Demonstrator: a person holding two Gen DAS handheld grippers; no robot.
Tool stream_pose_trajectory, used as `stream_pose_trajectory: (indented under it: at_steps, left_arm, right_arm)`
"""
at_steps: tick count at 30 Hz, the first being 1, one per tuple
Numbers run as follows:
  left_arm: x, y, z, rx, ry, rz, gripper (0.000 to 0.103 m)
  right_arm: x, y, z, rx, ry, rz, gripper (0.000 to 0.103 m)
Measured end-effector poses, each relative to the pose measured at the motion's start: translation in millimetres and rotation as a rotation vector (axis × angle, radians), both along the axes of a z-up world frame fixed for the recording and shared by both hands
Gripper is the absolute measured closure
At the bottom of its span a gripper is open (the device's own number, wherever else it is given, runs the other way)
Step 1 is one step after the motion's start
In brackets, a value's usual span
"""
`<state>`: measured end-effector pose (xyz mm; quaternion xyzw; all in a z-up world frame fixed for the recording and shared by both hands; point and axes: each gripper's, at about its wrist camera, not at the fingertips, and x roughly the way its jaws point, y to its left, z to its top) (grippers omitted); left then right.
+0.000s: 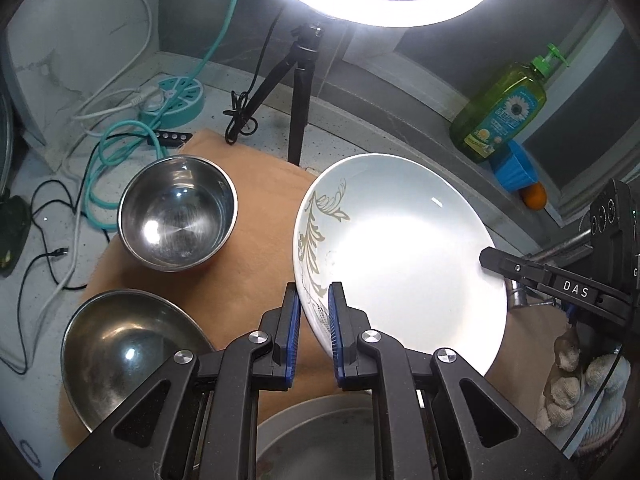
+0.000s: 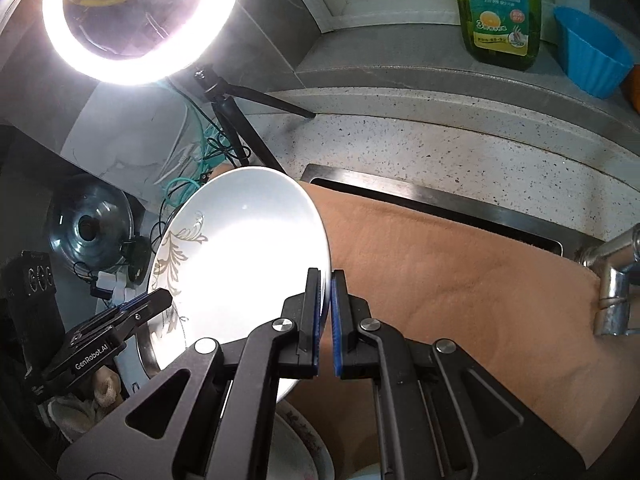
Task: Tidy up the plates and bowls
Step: 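Carry the leaf plate with both grippers and lower it onto the floral plates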
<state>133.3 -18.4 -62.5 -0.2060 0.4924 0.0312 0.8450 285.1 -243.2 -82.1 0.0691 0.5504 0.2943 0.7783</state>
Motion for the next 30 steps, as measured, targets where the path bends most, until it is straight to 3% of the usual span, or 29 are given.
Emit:
stream_pose_trajectory:
  at_steps: [16, 30]
  left_arm:
    - [-62.8, -1.7, 14.2, -0.027, -0.032, -0.112, 0.092]
    - [-109.2, -10.0, -5.4, -0.021, 0.014, -0.174, 0.092]
  right_arm:
    - [-95.4, -21.5, 25.1, 0.000, -0.047, -0.055, 0.098]
    - [-165.7, -37.6, 0.3, -0.003, -0.031, -0.086, 0.097]
